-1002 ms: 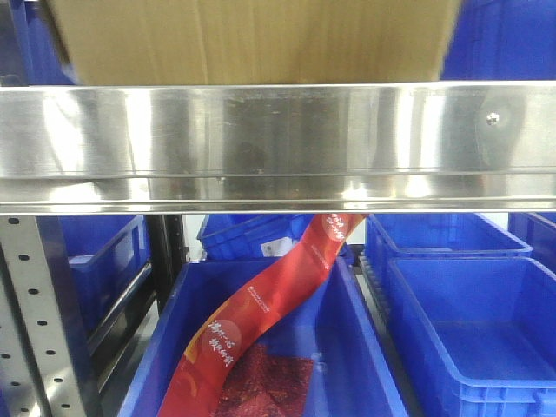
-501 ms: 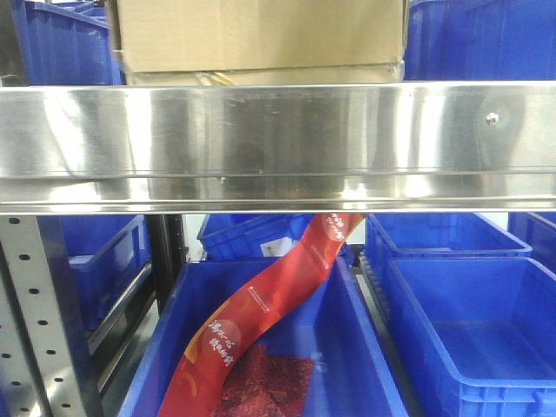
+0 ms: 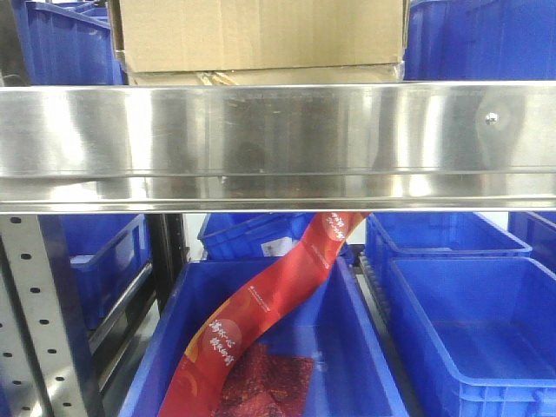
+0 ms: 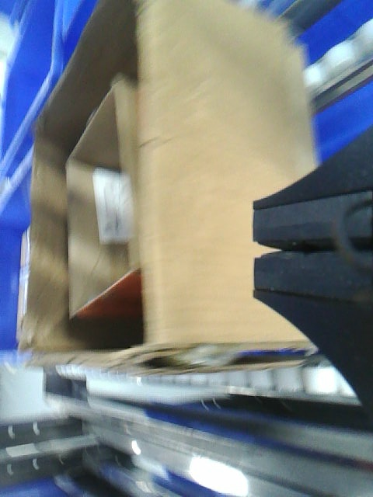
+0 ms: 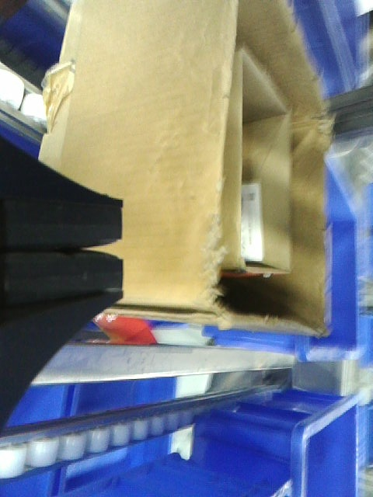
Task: Stack two boxes on right shelf middle
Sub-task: 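Open both grippers and release the boxes on the shelf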
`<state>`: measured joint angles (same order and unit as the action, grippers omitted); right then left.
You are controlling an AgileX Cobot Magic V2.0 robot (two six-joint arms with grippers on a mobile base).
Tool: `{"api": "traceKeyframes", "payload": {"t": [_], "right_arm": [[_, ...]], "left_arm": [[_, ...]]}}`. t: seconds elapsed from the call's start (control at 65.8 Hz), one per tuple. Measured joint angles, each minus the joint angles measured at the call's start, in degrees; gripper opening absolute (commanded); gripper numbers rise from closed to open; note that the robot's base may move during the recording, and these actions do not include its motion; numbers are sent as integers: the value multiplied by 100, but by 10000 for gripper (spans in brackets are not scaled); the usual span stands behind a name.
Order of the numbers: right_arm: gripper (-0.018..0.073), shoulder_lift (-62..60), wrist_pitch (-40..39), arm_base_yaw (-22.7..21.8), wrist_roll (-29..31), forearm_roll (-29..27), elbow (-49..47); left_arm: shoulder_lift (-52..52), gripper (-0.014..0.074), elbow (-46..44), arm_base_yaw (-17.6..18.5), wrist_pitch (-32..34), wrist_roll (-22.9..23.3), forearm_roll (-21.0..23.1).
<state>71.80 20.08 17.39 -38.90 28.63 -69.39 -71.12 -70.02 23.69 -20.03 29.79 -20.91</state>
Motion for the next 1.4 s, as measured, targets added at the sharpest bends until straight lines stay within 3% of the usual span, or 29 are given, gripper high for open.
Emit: {"api": "traceKeyframes", "payload": {"t": [0.121, 0.273, 0.532, 0.85, 1.276, 1.336, 1.397], "right_arm": [[-165, -555, -276, -449, -298, 0, 862], [-165, -1594, -614, -633, -331, 114, 1980], [-165, -3248, -777, -678, -343, 335, 3588], [-165, -4543, -1090, -688, -332, 370, 3742], [-165, -4732, -1597, -688, -293, 281, 3742], [-165, -4798, -1458, -688, 155, -18, 3774], [-165, -4909, -1400, -752, 1162, -685, 3863]], "left_arm": [[753, -94, 1003, -275, 617, -11, 47], [1748, -94, 2337, -865, 1180, -11, 212], [3542, -94, 3709, -1294, 1343, -11, 252], [4874, -94, 3945, -1294, 1422, -11, 252], [5092, -94, 3958, -1294, 1433, -11, 252], [5092, -94, 3958, -1294, 1433, -11, 252], [5092, -94, 3958, -1294, 1433, -11, 252]]}}
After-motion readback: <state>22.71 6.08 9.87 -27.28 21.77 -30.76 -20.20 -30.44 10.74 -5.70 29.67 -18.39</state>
